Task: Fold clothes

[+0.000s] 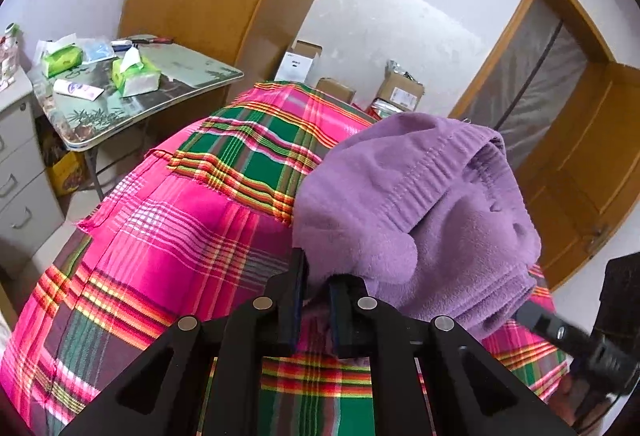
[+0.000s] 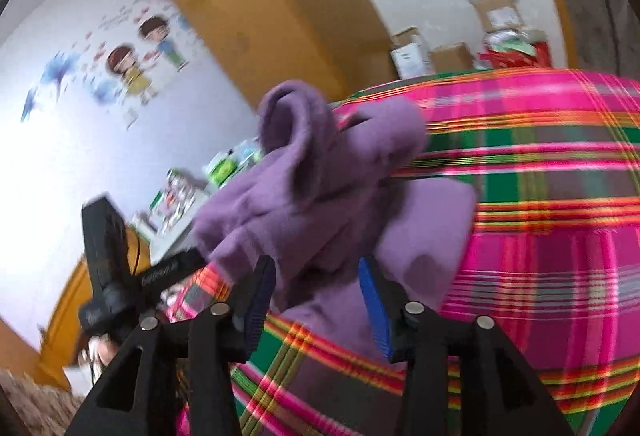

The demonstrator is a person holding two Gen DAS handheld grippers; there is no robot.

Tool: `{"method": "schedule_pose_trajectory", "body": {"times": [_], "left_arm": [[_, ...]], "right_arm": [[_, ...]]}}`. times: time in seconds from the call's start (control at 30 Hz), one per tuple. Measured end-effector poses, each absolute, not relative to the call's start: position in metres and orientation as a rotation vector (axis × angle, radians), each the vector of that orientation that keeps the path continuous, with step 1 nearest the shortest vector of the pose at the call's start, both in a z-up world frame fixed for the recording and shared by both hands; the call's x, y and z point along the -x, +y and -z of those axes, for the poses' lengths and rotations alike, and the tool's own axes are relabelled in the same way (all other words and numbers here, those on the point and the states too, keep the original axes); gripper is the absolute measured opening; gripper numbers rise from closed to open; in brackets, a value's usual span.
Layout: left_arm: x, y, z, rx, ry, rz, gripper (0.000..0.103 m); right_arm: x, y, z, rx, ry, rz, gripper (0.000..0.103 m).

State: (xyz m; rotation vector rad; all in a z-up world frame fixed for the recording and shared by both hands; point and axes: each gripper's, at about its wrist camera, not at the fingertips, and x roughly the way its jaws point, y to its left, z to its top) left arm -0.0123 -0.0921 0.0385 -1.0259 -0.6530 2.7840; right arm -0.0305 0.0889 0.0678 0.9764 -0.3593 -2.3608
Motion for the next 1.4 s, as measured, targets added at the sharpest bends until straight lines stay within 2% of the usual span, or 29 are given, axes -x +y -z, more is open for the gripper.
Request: {"method": "schedule_pose_trajectory", "body": {"times": [0.17, 0.37, 0.43, 0.5, 0.6, 0.67, 0.83, 1.17, 1.23, 1.3, 1.4], "left_arm": [[0.015, -0.093, -0.036, 1.038, -0.641, -2.803, 0.016], [0.031, -0.092, -0.028, 1.121, -0.623, -2.786, 0.018], [0.036, -0.092, -0.025, 1.138, -0.628, -2.769, 0.018], [0.039, -0.092, -0.025, 1.14, -0.636, -2.758, 0.018], [0.044, -0.092, -0.026, 1.129, -0.656, -2.754, 0.015], [0.044, -0.091, -0.027, 1.126, -0.65, -2.761, 0.01], [0.038, -0.088, -0.034, 1.093, -0.633, -2.781, 0.008], [0.046, -0.078, -0.039, 1.114, -0.636, -2.744, 0.007], [0.049, -0.072, -0.036, 1.128, -0.571, -2.75, 0.011], [0.053, -0.066, -0.033, 1.141, -0.502, -2.754, 0.022], [0.057, -0.056, -0.029, 1.148, -0.385, -2.767, 0.023]], "right_arm": [[0.039, 0.06, -0.062, -1.025, -0.222, 2.439, 0.049], [0.06, 0.045, -0.046, -1.088, -0.27, 2.455, 0.048], [0.063, 0.043, -0.044, -1.087, -0.282, 2.467, 0.032], [0.062, 0.046, -0.045, -1.083, -0.289, 2.476, 0.021], [0.059, 0.048, -0.049, -1.071, -0.269, 2.508, 0.016], [0.055, 0.05, -0.054, -1.049, -0.263, 2.529, 0.015], [0.043, 0.061, -0.07, -1.005, -0.245, 2.581, 0.014], [0.036, 0.076, -0.086, -0.975, -0.156, 2.618, 0.014], [0.038, 0.082, -0.081, -0.999, -0.17, 2.606, 0.014], [0.041, 0.083, -0.078, -1.009, -0.168, 2.603, 0.014], [0.044, 0.085, -0.074, -1.015, -0.17, 2.596, 0.014]]}}
